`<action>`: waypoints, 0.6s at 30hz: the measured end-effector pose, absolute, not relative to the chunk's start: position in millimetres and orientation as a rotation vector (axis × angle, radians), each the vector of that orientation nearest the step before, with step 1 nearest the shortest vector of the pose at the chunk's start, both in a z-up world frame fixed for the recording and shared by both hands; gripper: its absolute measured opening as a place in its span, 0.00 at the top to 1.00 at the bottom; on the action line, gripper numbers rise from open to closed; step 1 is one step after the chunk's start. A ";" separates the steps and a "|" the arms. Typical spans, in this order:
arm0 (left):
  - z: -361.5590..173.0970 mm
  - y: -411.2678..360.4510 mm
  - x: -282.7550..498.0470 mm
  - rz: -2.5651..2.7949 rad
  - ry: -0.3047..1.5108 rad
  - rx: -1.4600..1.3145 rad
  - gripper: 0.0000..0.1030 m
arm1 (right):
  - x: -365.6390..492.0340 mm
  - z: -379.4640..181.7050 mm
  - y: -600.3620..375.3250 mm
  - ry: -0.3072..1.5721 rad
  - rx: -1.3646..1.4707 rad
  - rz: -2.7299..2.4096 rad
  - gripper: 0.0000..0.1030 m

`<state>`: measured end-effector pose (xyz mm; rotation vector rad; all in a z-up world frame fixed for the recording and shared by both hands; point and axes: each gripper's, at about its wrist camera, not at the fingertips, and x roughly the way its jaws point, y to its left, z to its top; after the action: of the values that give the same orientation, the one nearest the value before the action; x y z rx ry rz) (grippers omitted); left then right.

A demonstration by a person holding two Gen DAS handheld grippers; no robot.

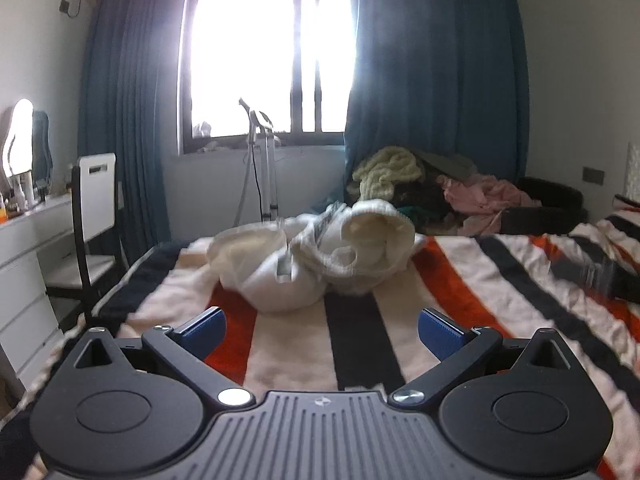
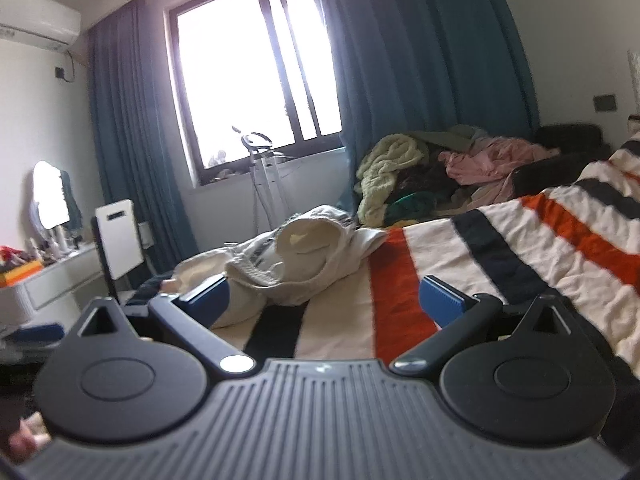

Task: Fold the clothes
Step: 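Move both grippers toward the white garment on the striped bed, then grasp the white garment's ribbed cuff with the right gripper and lift it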

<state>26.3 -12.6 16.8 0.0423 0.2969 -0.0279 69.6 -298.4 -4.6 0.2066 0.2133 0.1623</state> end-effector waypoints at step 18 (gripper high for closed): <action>-15.1 55.0 73.5 -0.011 0.419 -0.238 0.00 | 297.3 -24.1 -276.9 0.396 0.138 0.076 0.28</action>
<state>73.5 55.0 -15.1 -0.2375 0.4188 -0.0112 297.3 -276.9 -24.1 0.1378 0.3956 0.0757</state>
